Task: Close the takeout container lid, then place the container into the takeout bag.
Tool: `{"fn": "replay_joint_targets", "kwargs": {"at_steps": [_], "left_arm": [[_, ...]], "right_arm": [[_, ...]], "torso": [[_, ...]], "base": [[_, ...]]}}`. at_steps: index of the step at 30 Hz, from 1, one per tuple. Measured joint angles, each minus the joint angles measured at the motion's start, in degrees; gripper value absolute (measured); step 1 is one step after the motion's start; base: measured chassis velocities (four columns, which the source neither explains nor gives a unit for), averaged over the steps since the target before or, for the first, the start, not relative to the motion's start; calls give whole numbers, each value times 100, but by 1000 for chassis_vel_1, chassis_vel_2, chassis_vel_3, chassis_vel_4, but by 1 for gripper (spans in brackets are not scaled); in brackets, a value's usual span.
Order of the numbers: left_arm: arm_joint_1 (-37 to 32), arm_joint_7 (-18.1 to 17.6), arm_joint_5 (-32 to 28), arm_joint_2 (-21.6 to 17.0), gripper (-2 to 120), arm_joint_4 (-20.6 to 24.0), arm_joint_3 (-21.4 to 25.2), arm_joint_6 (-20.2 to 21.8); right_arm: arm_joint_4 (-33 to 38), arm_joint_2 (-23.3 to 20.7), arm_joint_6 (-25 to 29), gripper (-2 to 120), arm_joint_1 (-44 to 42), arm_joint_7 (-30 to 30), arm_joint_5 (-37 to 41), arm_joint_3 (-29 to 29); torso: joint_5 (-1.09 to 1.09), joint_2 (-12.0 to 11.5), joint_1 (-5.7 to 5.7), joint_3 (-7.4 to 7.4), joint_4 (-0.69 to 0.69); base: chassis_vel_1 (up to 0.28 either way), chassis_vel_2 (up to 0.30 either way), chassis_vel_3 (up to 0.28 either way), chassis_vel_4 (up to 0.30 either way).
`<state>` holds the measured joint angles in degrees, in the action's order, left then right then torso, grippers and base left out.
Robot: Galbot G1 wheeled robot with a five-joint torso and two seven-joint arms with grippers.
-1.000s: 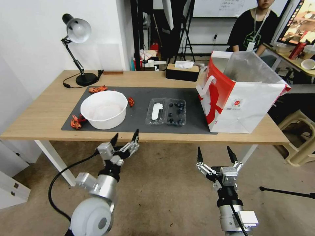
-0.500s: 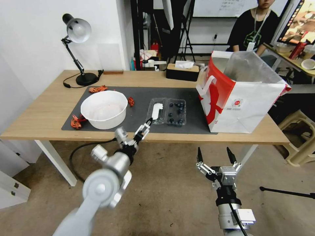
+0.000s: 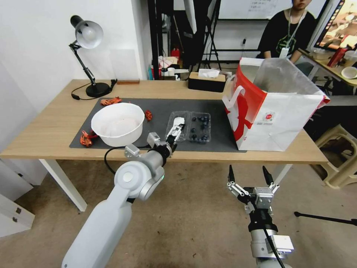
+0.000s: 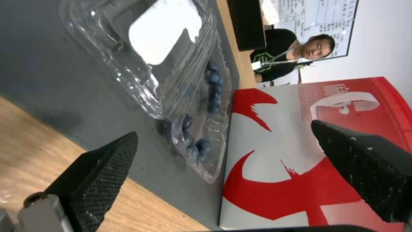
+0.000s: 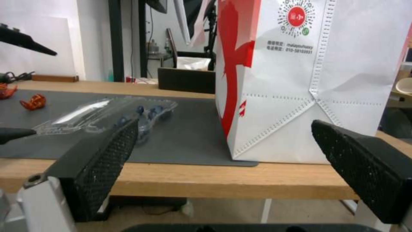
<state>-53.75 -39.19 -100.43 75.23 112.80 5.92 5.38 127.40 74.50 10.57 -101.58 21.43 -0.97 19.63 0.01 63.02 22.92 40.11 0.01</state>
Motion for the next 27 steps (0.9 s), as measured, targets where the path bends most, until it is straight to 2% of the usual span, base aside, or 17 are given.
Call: {"fn": "replay_joint_targets", "kwargs": {"at_steps": [9, 27], "left_arm": [[266, -25, 84, 217, 100, -471, -142, -83], [453, 178, 268, 266, 100, -898, -38, -229]], "right_arm": [[-14, 19, -9, 100, 14, 14, 12, 51], [-44, 27, -15, 100, 42, 17, 15, 39]], "torso": [[-1, 0, 0, 0, -1], [-1, 0, -1, -1, -1]], "base": [[0, 0, 0, 0], [0, 0, 0, 0]]}}
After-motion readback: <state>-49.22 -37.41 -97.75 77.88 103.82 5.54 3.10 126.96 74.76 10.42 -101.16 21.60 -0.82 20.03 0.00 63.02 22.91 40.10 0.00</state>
